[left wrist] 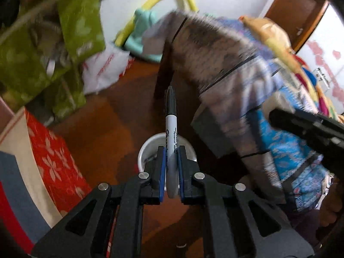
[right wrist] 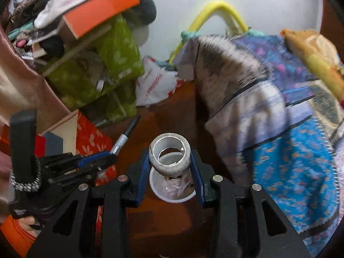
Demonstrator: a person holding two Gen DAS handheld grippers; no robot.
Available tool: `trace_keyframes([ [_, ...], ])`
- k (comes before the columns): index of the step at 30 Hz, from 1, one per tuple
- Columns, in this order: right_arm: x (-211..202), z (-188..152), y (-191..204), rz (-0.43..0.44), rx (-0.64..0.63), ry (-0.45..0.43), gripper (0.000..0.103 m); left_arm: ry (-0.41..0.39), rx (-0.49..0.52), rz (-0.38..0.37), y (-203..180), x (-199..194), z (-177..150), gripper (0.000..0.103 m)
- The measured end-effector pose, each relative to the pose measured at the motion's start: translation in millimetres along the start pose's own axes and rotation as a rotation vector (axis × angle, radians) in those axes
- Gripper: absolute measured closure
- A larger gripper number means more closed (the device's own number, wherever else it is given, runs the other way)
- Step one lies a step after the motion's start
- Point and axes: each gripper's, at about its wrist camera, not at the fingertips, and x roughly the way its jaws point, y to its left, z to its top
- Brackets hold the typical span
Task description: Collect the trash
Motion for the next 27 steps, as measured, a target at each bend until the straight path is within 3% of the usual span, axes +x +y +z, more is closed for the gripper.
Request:
trace_keyframes([
  [3,21.2,0.0,1.9,-0.021,-0.023,0.017,0.069,0.074,-0.026,0.014,7.7,33.2,-7.3,0.094],
  [7,43.9,1.5,-5.2,0.028,0.009,0.069,0.069,0.141,-0.058,-0.007,13.5,64.8,-14.4,0.094],
  [12,56.9,7.1,-14.2,0.077,0.061,0.104,0.067,0.157,-0.069,-0.053,10.5,76.3,-9.2,0.094],
  [14,60.8,8.7,-18.7,0.140,0.091,0.123,0.061,0.147,-0.059,-0.067,7.0,74.0,-5.2,0.091],
  [16,60.5,8.0,-21.1,0.150,0.109,0.132,0.048,0.149,-0.041,-0.012,2.5,71.8,-0.8,0.069],
  [19,54.6,3.4,-17.6,0.077,0.079,0.117,0.044,0.120,-0.012,0.043,-0.5,61.8,-0.5,0.067],
  [27,4.2,-12.8,-25.8,0.003,0.065,0.044,0.044,0.034,0.019,0.046,-8.3,-0.8,-2.7,0.067],
])
